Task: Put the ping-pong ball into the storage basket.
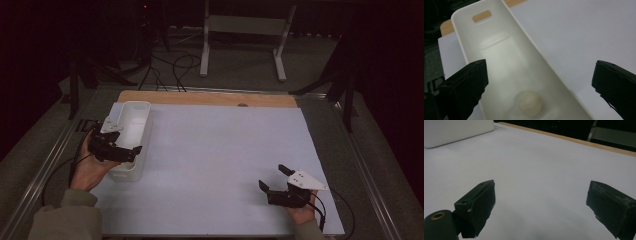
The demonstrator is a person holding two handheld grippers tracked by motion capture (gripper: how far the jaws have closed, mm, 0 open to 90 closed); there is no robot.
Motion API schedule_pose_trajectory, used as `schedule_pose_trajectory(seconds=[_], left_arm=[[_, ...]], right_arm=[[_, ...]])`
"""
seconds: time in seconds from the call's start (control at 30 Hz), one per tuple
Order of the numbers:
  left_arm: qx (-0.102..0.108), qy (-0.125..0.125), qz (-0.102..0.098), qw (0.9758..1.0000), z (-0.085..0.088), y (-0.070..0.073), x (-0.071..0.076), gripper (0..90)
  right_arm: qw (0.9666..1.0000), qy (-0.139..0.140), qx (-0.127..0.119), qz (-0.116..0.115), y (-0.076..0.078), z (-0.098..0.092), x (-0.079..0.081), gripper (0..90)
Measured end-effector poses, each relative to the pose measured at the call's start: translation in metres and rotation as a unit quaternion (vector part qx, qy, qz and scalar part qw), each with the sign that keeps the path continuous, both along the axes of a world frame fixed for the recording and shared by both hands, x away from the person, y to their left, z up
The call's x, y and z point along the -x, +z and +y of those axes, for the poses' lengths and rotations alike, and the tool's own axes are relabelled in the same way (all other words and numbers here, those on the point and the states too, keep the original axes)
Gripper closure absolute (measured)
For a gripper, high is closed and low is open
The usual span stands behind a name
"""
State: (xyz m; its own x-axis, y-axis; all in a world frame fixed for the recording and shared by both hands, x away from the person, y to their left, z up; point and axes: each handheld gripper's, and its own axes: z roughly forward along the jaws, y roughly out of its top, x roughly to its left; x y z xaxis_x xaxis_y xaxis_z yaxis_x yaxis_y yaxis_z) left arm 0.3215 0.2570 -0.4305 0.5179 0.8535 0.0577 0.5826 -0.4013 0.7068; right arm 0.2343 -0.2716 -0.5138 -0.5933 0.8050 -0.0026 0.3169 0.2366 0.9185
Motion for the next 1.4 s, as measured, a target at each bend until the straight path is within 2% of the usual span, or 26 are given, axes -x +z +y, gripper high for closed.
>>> schedule_pose_trajectory(seconds=[0.1, 0.4, 0.87, 1.07, 1.4], left_arm=[[0.012, -0.003, -0.008, 0.9999, -0.002, 0.0, 0.002, 1.1], [0.027, -0.022, -0.027, 0.999, -0.013, -0.002, 0.01, 1.1], [0.038, -0.049, -0.035, 0.9975, -0.028, -0.009, 0.021, 1.1], [0.049, -0.064, -0.047, 0.9956, -0.033, -0.012, 0.028, 1.3], [0.068, -0.075, -0.069, 0.9925, -0.038, -0.018, 0.037, 1.6]], right_arm=[[1.0, 0.0, 0.0, 0.0, 0.0, 0.0, 0.0, 8.3], [1.0, 0.0, 0.0, 0.0, 0.0, 0.0, 0.0, 8.3], [1.0, 0.0, -0.001, -0.001, 0.0, 0.0, 0.0, 8.3], [1.0, 0.0, -0.001, -0.001, 0.0, 0.0, 0.0, 8.3], [1.0, 0.001, -0.001, -0.002, 0.001, 0.0, 0.0, 8.3]])
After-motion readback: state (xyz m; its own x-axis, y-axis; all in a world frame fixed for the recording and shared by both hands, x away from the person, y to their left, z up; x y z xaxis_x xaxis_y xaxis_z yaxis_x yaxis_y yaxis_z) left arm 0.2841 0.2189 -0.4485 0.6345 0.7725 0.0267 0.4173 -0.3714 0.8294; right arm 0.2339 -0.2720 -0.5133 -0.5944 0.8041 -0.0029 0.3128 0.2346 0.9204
